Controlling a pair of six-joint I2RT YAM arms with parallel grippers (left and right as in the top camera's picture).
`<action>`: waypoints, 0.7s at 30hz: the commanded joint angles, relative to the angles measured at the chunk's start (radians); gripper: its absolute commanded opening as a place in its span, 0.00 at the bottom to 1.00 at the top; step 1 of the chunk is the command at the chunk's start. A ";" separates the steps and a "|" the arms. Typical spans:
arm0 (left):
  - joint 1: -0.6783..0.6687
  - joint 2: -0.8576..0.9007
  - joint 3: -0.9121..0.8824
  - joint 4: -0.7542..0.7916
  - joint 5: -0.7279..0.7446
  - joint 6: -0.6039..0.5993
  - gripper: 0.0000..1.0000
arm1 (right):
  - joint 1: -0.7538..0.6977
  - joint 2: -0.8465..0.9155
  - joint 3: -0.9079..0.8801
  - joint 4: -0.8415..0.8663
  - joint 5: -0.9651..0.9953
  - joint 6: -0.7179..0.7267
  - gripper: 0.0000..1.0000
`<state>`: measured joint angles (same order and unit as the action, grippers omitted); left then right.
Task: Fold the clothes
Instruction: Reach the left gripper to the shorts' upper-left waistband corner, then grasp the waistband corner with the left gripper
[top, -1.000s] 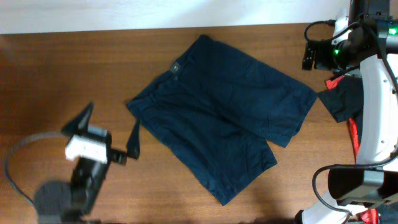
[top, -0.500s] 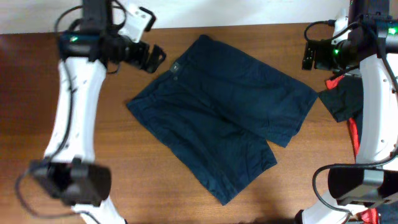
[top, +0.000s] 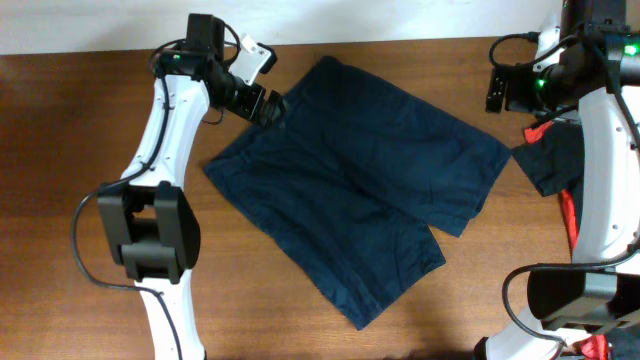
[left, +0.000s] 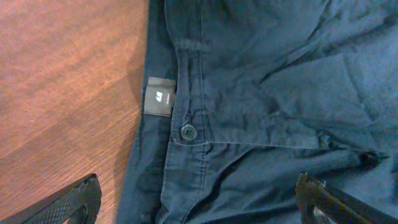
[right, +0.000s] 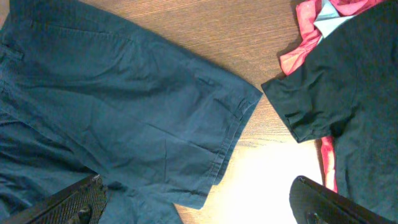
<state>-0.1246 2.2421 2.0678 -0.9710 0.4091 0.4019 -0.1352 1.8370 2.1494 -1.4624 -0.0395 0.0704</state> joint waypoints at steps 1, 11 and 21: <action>-0.020 0.076 0.019 0.007 0.022 0.020 0.98 | -0.003 -0.002 0.001 0.000 0.005 0.000 0.98; -0.061 0.165 0.019 0.044 0.010 0.020 0.89 | -0.003 -0.002 0.001 0.000 0.005 0.000 0.98; -0.063 0.216 0.018 0.071 -0.051 0.019 0.93 | -0.003 -0.002 0.001 0.000 0.006 0.000 0.98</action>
<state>-0.1886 2.4439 2.0686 -0.9134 0.3691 0.4049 -0.1352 1.8370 2.1494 -1.4624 -0.0395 0.0711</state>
